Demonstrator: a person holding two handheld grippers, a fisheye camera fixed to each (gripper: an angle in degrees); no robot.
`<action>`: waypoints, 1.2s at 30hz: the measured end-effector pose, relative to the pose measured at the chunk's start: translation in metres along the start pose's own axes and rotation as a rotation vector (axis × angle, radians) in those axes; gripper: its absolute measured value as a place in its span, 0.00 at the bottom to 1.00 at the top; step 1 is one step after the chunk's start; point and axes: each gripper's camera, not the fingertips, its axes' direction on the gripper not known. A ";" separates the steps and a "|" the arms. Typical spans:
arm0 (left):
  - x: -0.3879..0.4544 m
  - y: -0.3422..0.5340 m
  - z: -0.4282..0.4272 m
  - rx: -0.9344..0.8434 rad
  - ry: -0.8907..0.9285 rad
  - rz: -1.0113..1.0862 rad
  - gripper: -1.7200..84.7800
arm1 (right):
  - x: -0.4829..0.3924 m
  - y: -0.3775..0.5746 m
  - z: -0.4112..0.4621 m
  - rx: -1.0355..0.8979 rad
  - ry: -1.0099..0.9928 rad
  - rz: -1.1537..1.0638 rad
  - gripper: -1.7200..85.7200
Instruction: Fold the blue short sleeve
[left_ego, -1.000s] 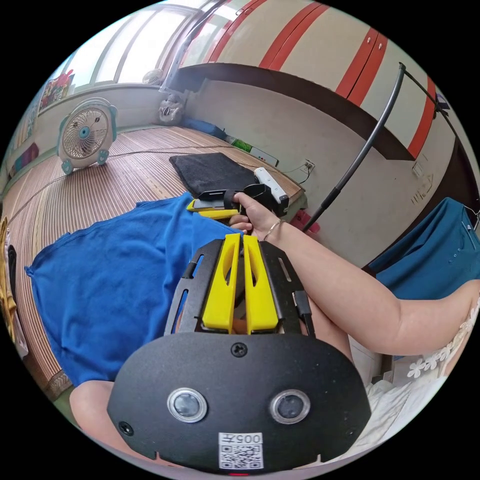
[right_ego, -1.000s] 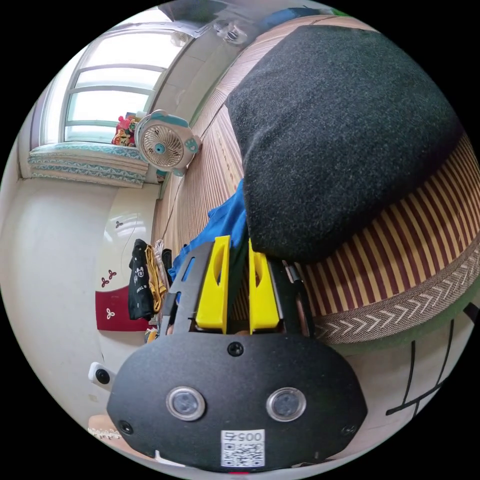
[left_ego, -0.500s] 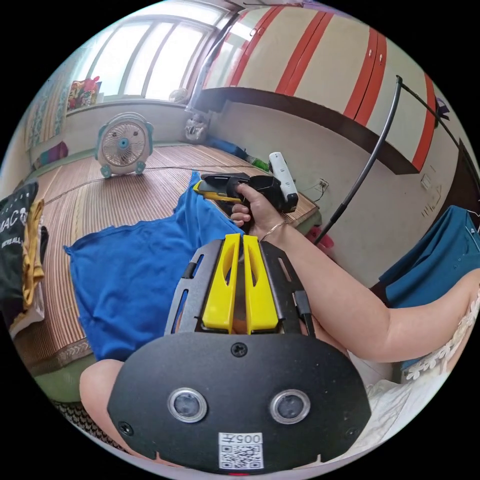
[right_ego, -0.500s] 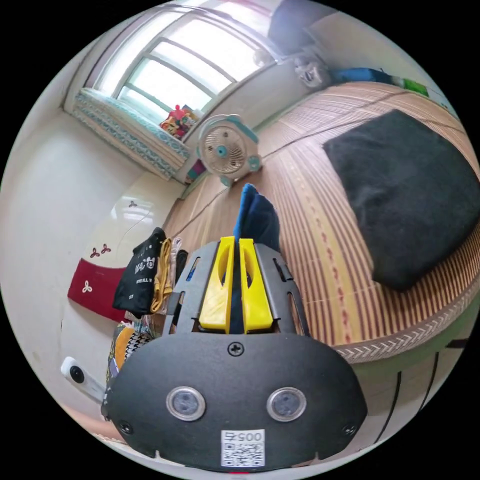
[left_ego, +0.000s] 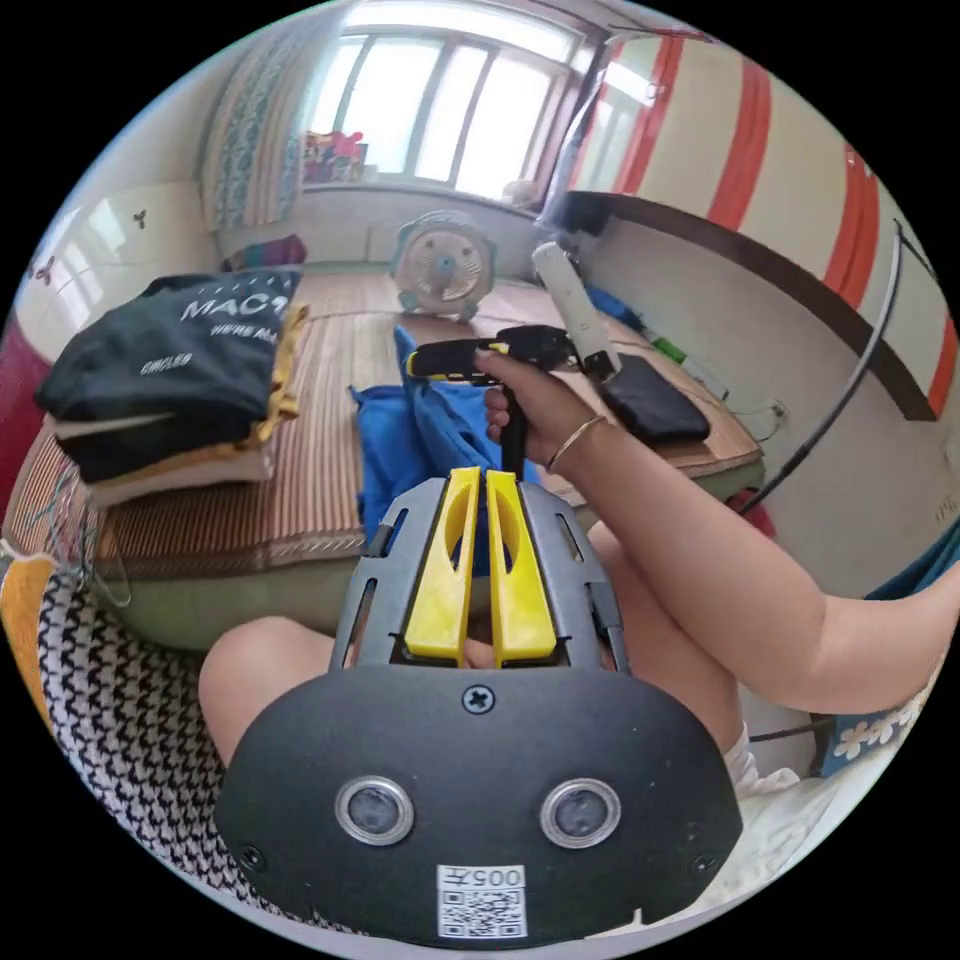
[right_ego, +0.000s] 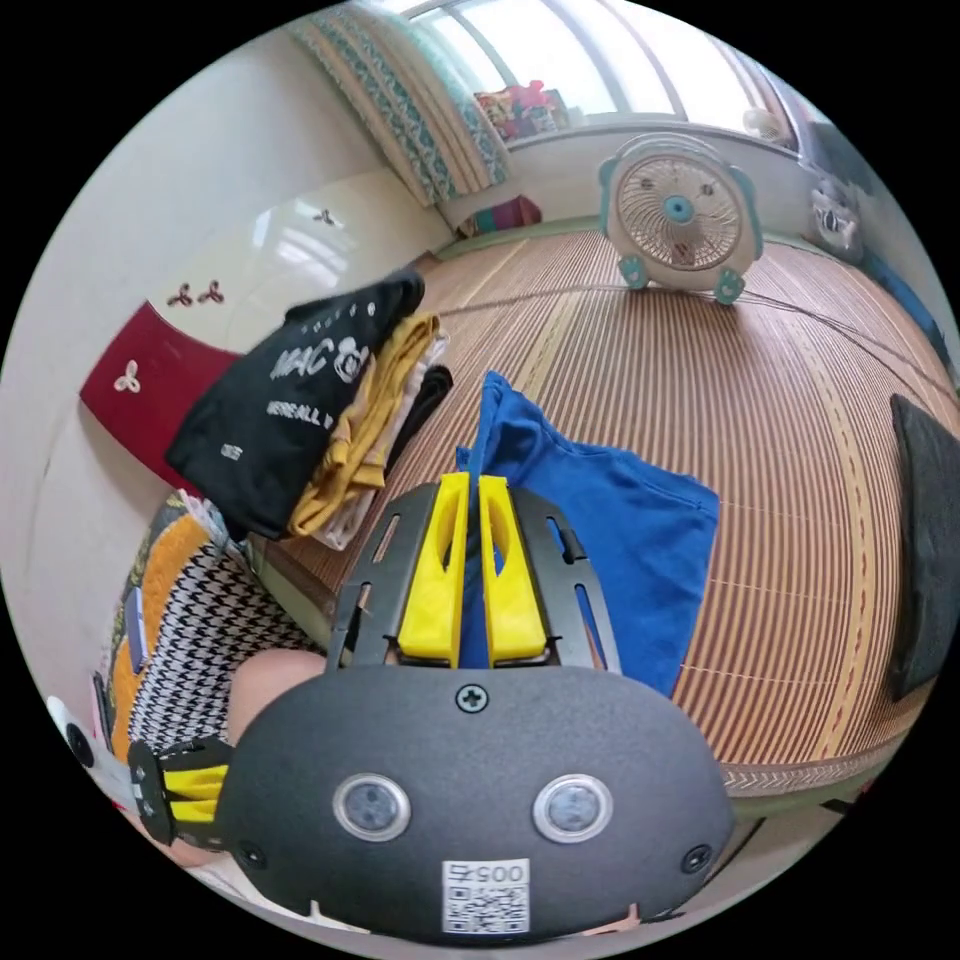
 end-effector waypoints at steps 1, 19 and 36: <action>-0.010 0.004 0.011 -0.037 -0.036 -0.035 0.03 | -0.013 -0.002 0.016 -0.051 0.014 0.000 0.02; -0.035 0.021 0.036 -0.135 -0.087 -0.108 0.03 | 0.022 0.022 -0.152 0.154 -0.016 0.242 0.07; -0.019 0.027 0.005 -0.093 -0.146 -0.091 0.01 | -0.046 0.029 -0.248 0.007 0.292 0.085 0.06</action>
